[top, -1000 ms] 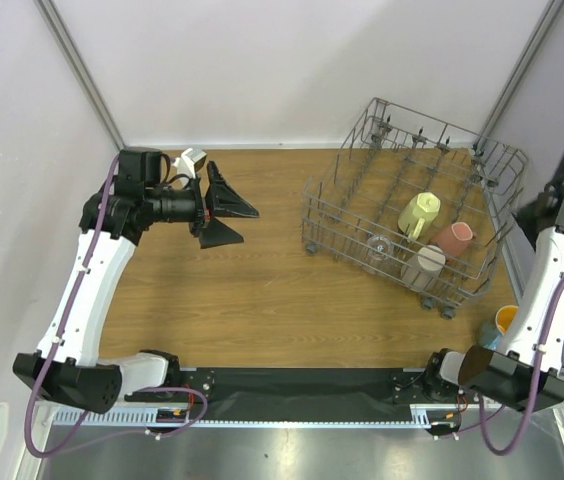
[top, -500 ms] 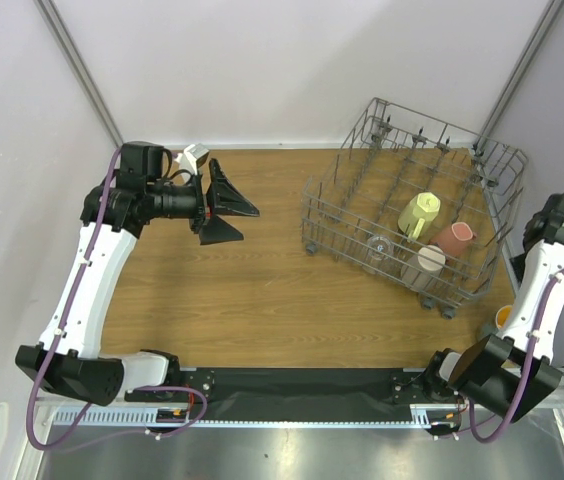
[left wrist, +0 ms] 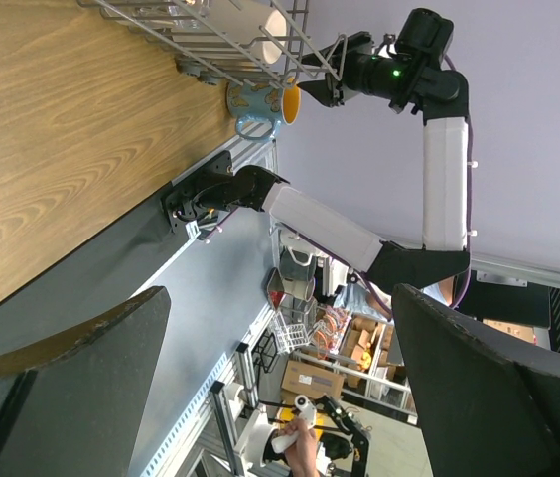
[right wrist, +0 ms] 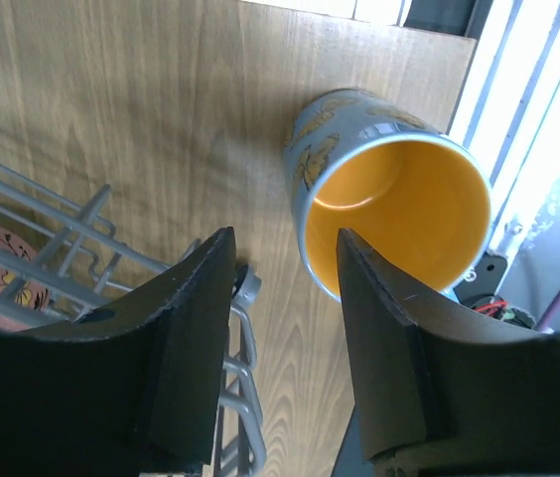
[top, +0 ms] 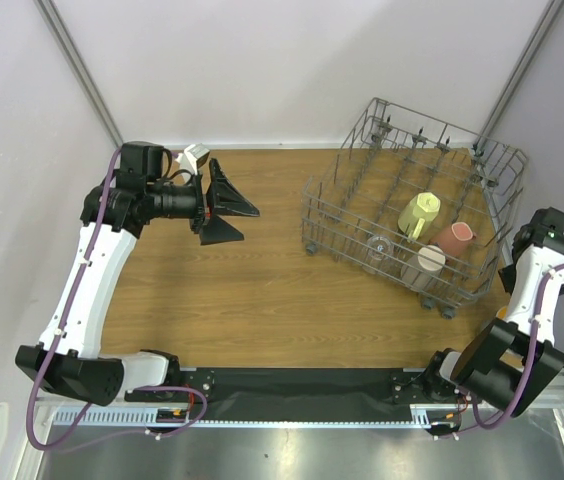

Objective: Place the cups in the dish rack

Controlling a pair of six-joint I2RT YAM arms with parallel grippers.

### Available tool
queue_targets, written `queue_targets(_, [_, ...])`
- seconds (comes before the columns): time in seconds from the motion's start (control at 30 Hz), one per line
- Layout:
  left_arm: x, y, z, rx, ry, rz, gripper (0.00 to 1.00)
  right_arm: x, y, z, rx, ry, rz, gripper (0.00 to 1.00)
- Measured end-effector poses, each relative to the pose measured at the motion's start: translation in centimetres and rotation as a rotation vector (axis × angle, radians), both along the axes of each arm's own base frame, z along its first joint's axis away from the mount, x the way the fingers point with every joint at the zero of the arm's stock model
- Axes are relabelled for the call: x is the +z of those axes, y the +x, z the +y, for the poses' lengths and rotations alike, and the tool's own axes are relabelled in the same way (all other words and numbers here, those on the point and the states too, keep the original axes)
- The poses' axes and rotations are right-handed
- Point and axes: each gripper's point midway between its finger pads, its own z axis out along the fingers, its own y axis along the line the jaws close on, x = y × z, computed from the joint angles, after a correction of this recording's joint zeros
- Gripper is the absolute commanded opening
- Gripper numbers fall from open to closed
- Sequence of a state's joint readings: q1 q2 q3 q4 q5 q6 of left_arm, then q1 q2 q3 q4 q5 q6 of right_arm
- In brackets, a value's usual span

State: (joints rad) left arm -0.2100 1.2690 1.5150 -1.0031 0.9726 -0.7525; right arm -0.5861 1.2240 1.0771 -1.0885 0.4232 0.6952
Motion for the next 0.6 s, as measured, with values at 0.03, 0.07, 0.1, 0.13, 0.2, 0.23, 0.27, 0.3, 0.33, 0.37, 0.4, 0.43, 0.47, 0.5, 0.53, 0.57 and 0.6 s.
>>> queue_targets(0.03, [0.0, 0.0, 0.0, 0.000, 0.000, 0.001, 1.00, -0.2, 0.1, -0.1, 0.000, 0.001, -0.002, 0.49])
queue_targets(0.07, [0.0, 0.0, 0.0, 0.001, -0.001, 0.002, 0.99, -0.4, 0.1, -0.1, 0.004, 0.003, 0.000, 0.49])
queue_targets(0.1, [0.0, 0.0, 0.0, 0.001, -0.001, 0.002, 1.00, -0.7, 0.1, -0.1, 0.008, 0.005, 0.002, 0.49])
queue_targets(0.13, [0.0, 0.0, 0.0, 0.002, -0.001, 0.003, 1.00, -0.9, 0.2, -0.2, 0.009, 0.008, 0.003, 0.49])
queue_targets(0.2, [0.0, 0.0, 0.0, 0.002, -0.001, 0.004, 1.00, -1.4, 0.3, -0.3, 0.010, 0.013, 0.006, 0.49])
queue_targets(0.23, [0.0, 0.0, 0.0, 0.002, -0.001, 0.004, 1.00, -1.7, 0.4, -0.4, 0.010, 0.013, 0.008, 0.49])
queue_targets(0.27, [0.0, 0.0, 0.0, 0.002, -0.001, 0.004, 1.00, -1.9, 0.3, -0.5, 0.009, 0.016, 0.009, 0.49])
queue_targets(0.3, [0.0, 0.0, 0.0, 0.002, -0.001, 0.004, 1.00, -2.1, 0.3, -0.5, 0.006, 0.019, 0.010, 0.49])
queue_targets(0.33, [0.0, 0.0, 0.0, 0.002, -0.001, 0.004, 1.00, -2.4, 0.1, -0.6, 0.005, 0.020, 0.012, 0.48])
queue_targets(0.37, [0.0, 0.0, 0.0, 0.002, -0.001, 0.004, 1.00, -2.6, 0.0, -0.7, 0.003, 0.022, 0.016, 0.47])
queue_targets(0.4, [0.0, 0.0, 0.0, 0.002, -0.001, 0.004, 1.00, -2.8, -0.1, -0.7, 0.000, 0.024, 0.019, 0.47])
queue_targets(0.43, [0.0, 0.0, 0.0, 0.003, -0.001, 0.004, 1.00, -2.9, -0.2, -0.8, -0.002, 0.025, 0.022, 0.43])
queue_targets(0.47, [0.0, 0.0, 0.0, 0.003, -0.001, 0.005, 1.00, -3.1, -0.3, -0.8, -0.002, 0.027, 0.025, 0.42])
queue_targets(0.5, [0.0, 0.0, 0.0, 0.003, -0.001, 0.005, 1.00, -3.4, -0.3, -0.8, -0.003, 0.028, 0.027, 0.40])
queue_targets(0.53, [0.0, 0.0, 0.0, 0.003, -0.001, 0.005, 1.00, -3.6, -0.4, -0.8, -0.003, 0.030, 0.030, 0.38])
queue_targets(0.57, [0.0, 0.0, 0.0, 0.003, -0.001, 0.005, 1.00, -3.9, -0.6, -0.7, -0.001, 0.035, 0.036, 0.38])
queue_targets(0.6, [0.0, 0.0, 0.0, 0.003, -0.001, 0.004, 1.00, -4.2, -0.7, -0.6, -0.002, 0.037, 0.039, 0.37])
